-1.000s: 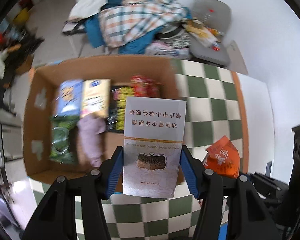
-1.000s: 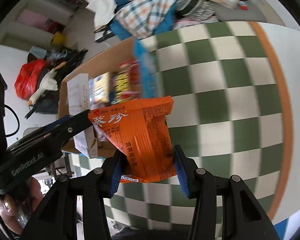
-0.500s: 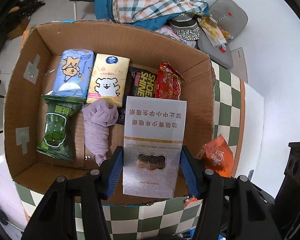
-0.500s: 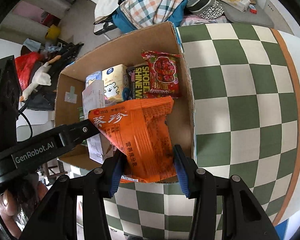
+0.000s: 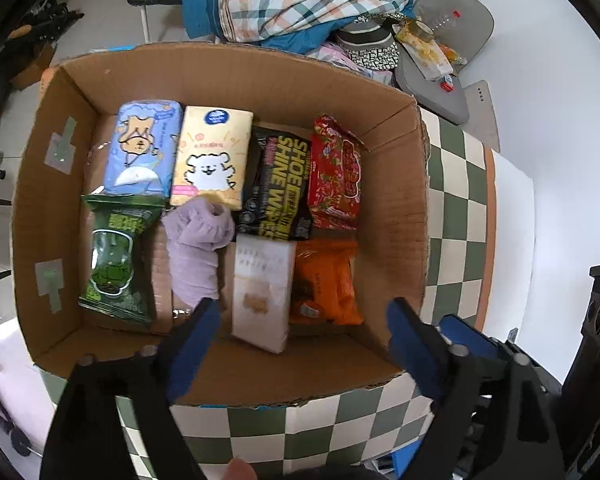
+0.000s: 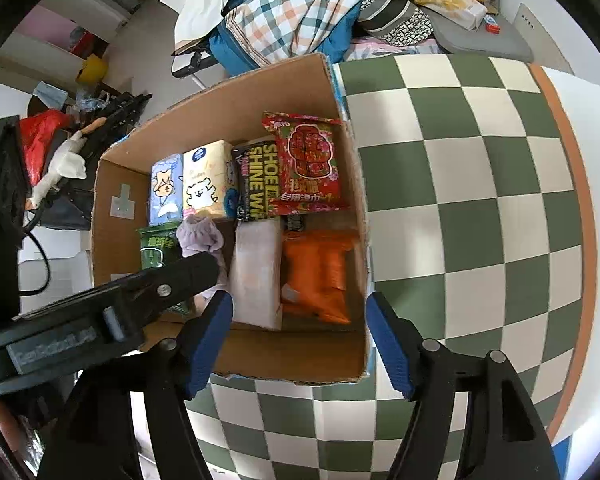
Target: Organize soft objects
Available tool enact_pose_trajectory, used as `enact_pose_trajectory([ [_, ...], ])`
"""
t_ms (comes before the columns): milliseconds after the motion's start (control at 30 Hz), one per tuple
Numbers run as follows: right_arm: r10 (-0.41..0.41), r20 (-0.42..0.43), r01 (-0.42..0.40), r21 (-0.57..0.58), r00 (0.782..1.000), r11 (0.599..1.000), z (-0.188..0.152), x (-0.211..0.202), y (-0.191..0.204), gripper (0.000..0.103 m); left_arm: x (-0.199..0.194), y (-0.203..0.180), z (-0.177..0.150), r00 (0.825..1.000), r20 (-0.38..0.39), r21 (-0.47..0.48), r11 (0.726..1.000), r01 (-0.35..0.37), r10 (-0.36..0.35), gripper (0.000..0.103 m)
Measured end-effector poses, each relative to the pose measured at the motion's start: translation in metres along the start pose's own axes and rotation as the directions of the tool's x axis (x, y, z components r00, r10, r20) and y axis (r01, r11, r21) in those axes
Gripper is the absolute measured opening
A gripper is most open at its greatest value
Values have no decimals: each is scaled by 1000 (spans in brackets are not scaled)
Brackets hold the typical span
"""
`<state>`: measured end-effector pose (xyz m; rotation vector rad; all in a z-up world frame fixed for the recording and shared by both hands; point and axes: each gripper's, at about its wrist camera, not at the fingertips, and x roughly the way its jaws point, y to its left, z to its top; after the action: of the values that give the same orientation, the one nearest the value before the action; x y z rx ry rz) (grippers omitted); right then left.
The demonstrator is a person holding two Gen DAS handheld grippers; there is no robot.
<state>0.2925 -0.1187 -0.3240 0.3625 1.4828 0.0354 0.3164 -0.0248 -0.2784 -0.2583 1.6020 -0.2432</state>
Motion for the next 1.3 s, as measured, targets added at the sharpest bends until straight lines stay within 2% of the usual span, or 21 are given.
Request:
enact_pose_trajectory([
  [100, -11, 2, 11, -1, 1000, 1000, -2, -4, -3, 85, -6, 3, -4, 999, 19, 5, 1000, -29, 29, 97],
  [133, -19, 5, 19, -5, 1000, 1000, -2, -5, -3, 90, -9, 4, -7, 999, 30, 4, 999, -38, 38, 98],
  [233, -51, 6, 51, -25, 999, 998, -6, -6, -2, 98, -17, 8, -13, 995, 64, 4, 997, -74, 74, 98],
  [333, -96, 14, 96, -54, 995, 994, -10, -7, 1, 99, -24, 11, -21, 985, 108, 15, 990, -138, 135, 101],
  [467, -131, 35, 134, -72, 991, 988, -16, -11, 4, 99, -35, 18, -31, 958, 170, 12, 971, -237, 232, 101],
  [667, -154, 55, 159, -87, 986, 984, -23, -17, 11, 99, -46, 27, -40, 927, 223, 1, 951, -310, 302, 101],
  [867, -165, 61, 170, -90, 984, 981, -31, -19, 13, 99, -57, 31, -49, 908, 257, -7, 941, -339, 329, 101],
  [1033, -176, 86, 184, -98, 981, 978, -37, -28, 16, 99, -65, 30, -57, 907, 273, -7, 943, -333, 322, 101],
  [1200, -171, 121, 184, -110, 978, 977, -48, -52, 19, 99, -87, 19, -71, 902, 311, -4, 949, -315, 300, 101],
  [1300, -164, 154, 183, -121, 975, 976, -60, -77, 22, 99, -111, 8, -87, 890, 350, 7, 949, -315, 292, 101],
])
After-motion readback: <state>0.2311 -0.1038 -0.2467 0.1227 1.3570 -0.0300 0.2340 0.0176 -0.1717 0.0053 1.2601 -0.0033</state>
